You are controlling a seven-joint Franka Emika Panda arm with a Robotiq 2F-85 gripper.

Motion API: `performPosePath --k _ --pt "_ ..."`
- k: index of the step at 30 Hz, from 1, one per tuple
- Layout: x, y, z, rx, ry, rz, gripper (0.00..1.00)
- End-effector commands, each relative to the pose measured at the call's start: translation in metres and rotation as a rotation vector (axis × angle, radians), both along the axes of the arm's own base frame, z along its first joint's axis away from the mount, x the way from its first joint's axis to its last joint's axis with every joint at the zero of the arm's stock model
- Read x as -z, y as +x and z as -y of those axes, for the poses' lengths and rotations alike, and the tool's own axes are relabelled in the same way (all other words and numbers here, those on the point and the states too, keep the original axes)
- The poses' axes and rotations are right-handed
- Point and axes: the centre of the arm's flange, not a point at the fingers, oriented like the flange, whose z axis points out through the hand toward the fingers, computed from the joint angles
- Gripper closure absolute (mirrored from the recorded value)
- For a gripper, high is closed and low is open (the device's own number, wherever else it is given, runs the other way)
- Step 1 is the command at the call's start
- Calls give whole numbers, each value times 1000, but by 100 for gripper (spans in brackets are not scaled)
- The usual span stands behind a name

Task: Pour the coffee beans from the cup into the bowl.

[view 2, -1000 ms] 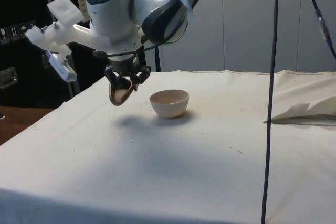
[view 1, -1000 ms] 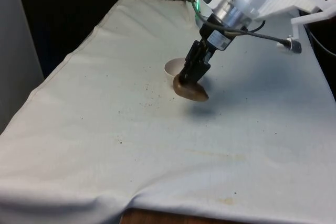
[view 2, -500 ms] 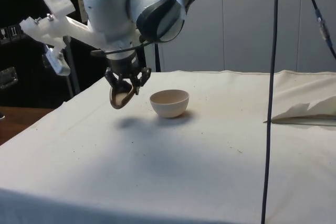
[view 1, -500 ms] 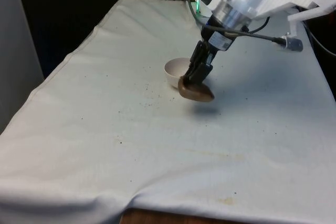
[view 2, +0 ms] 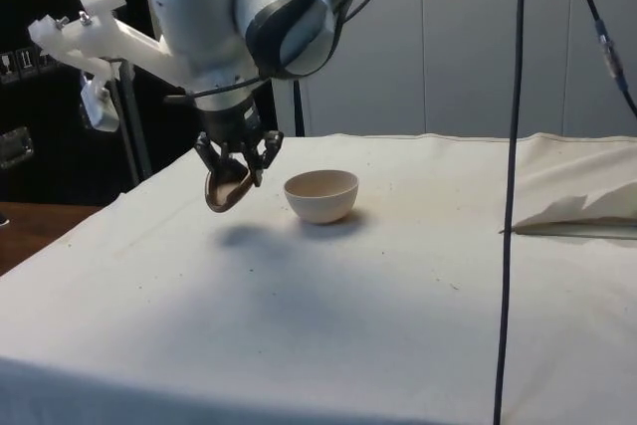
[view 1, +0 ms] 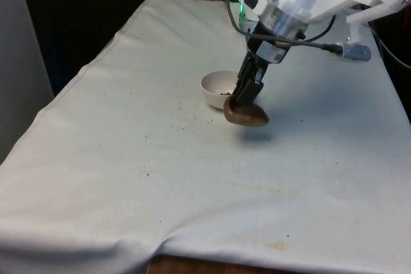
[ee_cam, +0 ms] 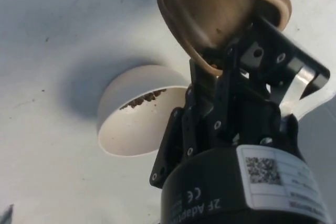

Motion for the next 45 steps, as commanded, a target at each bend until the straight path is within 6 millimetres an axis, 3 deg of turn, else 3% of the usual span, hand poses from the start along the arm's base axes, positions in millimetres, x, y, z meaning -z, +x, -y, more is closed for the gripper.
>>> performPosePath --k 1,27,45 --pt "1 1 -1 -1 23 0 96" --pt "1 11 -3 30 166 -62 96" --pt "5 25 14 45 259 -70 96"
